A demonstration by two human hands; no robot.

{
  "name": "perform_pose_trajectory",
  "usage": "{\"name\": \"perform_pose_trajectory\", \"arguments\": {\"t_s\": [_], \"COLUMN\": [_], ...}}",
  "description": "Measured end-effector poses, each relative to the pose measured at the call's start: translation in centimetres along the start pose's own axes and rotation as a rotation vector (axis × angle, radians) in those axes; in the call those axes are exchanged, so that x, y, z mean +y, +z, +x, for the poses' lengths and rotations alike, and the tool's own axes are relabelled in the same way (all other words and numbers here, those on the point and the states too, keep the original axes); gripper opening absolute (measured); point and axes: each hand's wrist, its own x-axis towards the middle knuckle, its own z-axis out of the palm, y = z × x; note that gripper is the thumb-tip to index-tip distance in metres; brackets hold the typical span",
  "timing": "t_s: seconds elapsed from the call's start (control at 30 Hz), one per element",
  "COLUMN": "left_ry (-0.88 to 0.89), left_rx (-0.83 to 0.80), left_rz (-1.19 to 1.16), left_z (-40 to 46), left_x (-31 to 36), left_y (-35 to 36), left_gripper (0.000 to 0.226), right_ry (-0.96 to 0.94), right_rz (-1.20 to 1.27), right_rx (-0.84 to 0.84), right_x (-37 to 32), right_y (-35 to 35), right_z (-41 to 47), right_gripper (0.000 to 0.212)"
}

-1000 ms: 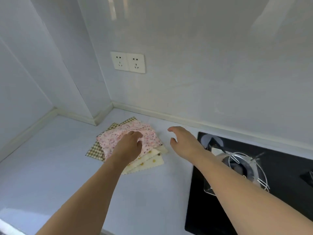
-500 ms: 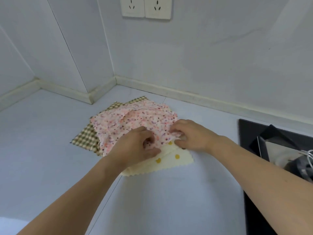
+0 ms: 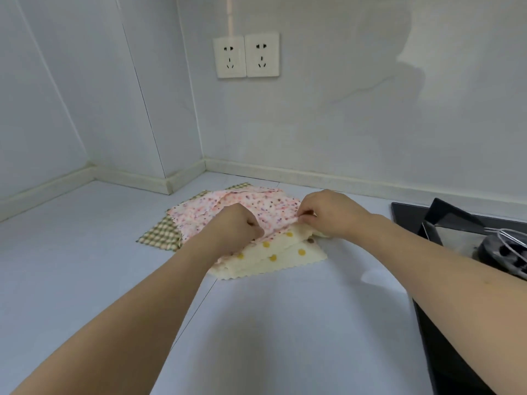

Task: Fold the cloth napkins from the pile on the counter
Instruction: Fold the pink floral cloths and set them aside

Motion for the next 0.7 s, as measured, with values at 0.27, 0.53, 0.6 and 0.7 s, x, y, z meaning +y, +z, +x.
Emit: {"name": "perform_pose_trajectory", "arguments": {"t_s": [0.27,0.53,0.6,0.7], "left_ry": [0.163,0.391,0.379,0.367], "left_rx": [0.451,0.197,0.129,0.056], "left_rz": [0.126,-0.017,-0.080,-0.089], "left_z": [-3.7,-10.8,-12.8,-14.9], "left_x": [3.2,10.6,11.7,12.3], "left_y": [-1.6,-10.0,-11.3,-12.3], "left_gripper": [0.018,0.026,0.033,0.034], "right_ry": [0.110,0.260,0.278,0.300], "right_rz": [0.210,0.748,0.894,0.976], "right_rx": [0.288,0.356,0.203,0.008], "right_x": [-4.5,-8.4,-8.8,-8.6], "right_y": [-3.8,-14.5,-16.7,-18.5], "right_z": [-4.2,-10.5,-12.9,-15.7], "right_gripper": [0.014,0.012,0.012,0.021]}}
